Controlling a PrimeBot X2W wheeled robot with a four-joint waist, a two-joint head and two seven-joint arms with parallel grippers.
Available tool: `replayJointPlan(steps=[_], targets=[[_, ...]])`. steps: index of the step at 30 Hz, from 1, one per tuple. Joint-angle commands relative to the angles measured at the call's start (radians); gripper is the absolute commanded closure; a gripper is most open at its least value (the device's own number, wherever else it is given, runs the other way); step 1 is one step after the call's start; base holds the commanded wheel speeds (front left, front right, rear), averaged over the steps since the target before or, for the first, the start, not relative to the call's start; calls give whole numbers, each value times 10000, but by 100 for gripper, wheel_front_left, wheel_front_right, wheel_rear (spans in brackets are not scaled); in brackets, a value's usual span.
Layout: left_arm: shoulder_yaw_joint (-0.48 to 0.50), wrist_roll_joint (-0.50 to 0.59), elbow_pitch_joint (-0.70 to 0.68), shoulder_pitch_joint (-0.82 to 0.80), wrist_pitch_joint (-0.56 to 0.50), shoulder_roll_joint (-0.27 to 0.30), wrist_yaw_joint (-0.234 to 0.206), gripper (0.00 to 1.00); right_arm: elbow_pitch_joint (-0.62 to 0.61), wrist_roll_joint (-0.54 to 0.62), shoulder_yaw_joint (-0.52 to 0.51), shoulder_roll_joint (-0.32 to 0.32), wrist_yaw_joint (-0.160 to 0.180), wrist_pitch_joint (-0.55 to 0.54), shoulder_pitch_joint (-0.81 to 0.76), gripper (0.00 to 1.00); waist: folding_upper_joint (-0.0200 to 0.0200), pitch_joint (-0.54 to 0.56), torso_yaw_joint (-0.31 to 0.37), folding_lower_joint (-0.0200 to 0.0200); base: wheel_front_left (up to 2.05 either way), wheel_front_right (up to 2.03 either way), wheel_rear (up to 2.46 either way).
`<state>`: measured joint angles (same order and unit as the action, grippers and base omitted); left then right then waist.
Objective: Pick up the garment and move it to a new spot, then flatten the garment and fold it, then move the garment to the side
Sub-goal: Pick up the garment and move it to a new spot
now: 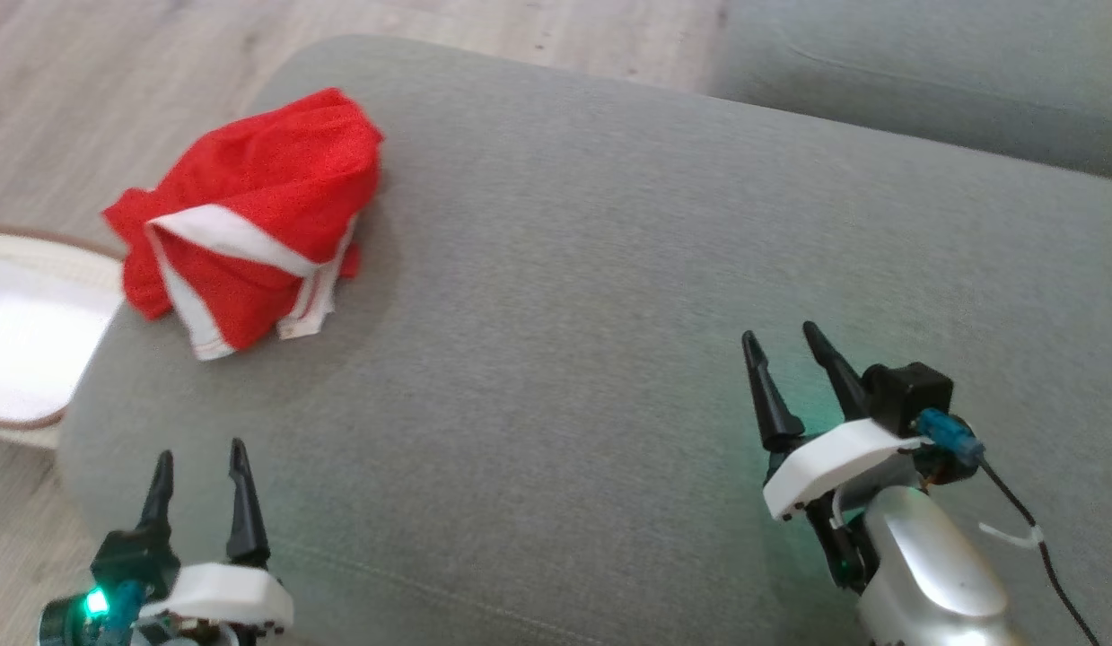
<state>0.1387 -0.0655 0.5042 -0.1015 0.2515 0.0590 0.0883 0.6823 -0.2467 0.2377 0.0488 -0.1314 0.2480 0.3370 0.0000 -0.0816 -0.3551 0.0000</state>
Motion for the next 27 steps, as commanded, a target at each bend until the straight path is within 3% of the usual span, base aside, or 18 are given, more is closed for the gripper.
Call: replayJointPlan(steps=[1, 14, 21, 27], targets=[[351, -40, -265, -274, 103, 185, -46, 0, -218, -45, 265, 14, 7, 137, 115, 0, 0, 93, -317, 0, 0, 0, 0], [605, -158, -915, -1080, 103, 328, 136, 0, -2, 126, 231, 14, 7, 138, -92, 0, 0, -144, -389, 0, 0, 0, 0], [247, -23, 330, -3033, 103, 1571, 329, 0, 49, 190, 395, 14, 7, 138, 23, 0, 0, -658, 67, 0, 0, 0, 0], [-783, -322, 1849, -4751, -63, 2635, 416, 0, -23, 474, 370, 91, 7, 138, 323, 0, 0, -1450, 501, 0, 0, 0, 0]])
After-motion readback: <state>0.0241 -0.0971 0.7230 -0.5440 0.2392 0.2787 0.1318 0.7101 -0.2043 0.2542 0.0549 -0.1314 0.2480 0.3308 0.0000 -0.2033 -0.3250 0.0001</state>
